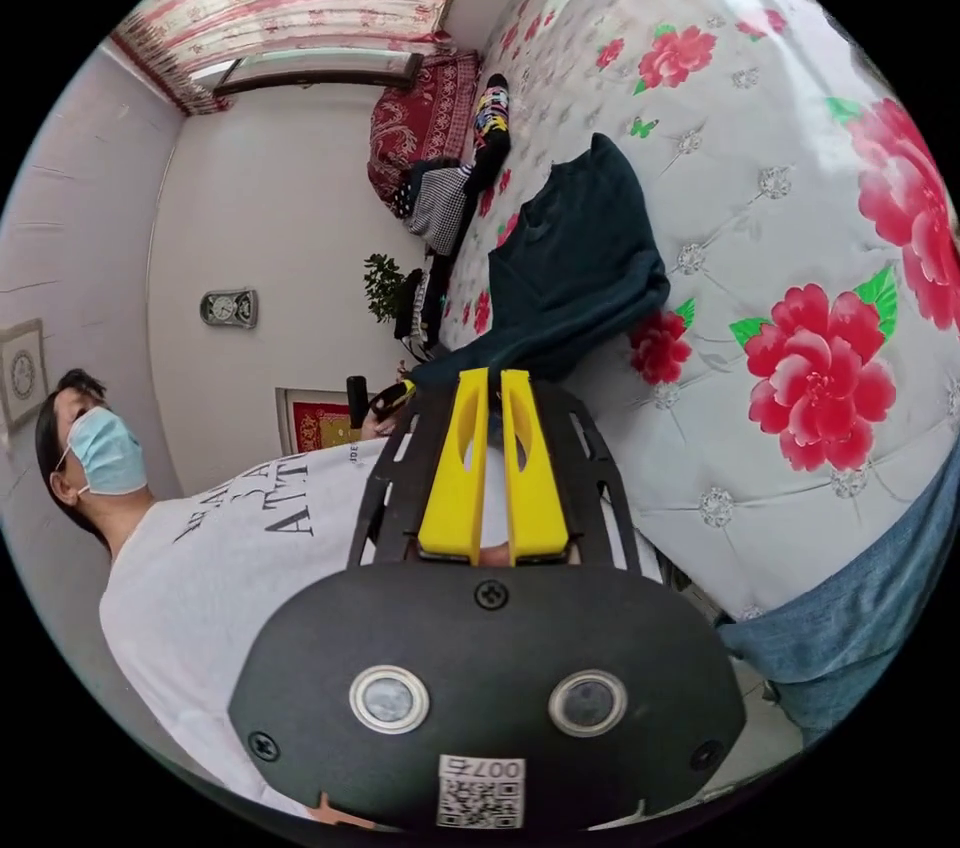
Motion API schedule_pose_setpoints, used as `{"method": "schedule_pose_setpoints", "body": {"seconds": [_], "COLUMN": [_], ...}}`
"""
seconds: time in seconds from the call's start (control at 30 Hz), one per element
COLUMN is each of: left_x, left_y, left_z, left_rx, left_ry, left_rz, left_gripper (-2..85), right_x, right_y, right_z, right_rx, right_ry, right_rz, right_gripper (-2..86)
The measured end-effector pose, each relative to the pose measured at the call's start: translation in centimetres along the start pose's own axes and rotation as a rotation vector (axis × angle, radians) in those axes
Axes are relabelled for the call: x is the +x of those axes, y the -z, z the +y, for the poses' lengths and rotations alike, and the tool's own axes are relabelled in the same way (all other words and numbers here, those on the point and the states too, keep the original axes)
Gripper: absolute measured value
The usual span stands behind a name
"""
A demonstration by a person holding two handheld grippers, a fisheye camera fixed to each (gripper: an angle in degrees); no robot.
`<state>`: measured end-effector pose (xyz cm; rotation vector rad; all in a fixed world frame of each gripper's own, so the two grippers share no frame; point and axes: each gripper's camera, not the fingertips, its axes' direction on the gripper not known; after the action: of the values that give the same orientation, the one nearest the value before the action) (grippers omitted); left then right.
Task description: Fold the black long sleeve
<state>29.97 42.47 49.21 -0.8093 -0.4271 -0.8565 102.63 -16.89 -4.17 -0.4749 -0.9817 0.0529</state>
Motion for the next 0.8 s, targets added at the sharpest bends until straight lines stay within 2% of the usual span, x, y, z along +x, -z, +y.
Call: {"method": "schedule_pose_setpoints", "body": {"seconds": [0.13, 0.27, 0.37, 0.43, 0.57, 0.63, 0.8], "left_x": [-1.8, -3.5, -6.2, -9.5, -13.3, -14.7, -15.8], "left_y": [-0.3, -1.5, -3.3, -5.2, -6.6, -6.1, -4.1], "left_z": [-6.5, -13.6, -19.1, -21.8, -22.3, -21.4, -17.1], "left_rx": [-0.026, -0.044, -0.007, 0.020, 0.043, 0.054, 0.032], "left_ry": [0.013, 0.042, 0.144, 0.290, 0.382, 0.342, 0.242], "left_rz": [0.019, 0.026, 0.024, -0.029, -0.048, -0.035, -0.049], "left_gripper": [-0.2, 0.0, 0.3, 0.7, 0.2, 1.5, 4.8], "right_x": [-1.5, -3.5, -2.5, -0.6, 3.7, 4.6, 5.6], "right_y": [-0.5, -2.4, -4.3, -5.2, -6.1, -6.2, -6.3], "right_z": [-5.4, -13.3, -19.3, -21.9, -22.9, -21.7, -16.3], "right_rx": [0.025, 0.082, 0.160, 0.234, 0.333, 0.353, 0.298], "right_ry": [-0.003, 0.015, -0.035, -0.115, -0.260, -0.250, -0.215], "right_rz": [-0.009, 0.112, 0.157, 0.196, 0.258, 0.242, 0.354], "right_gripper": [0.0, 0.0, 0.3, 0.6, 2.3, 3.3, 6.4]}}
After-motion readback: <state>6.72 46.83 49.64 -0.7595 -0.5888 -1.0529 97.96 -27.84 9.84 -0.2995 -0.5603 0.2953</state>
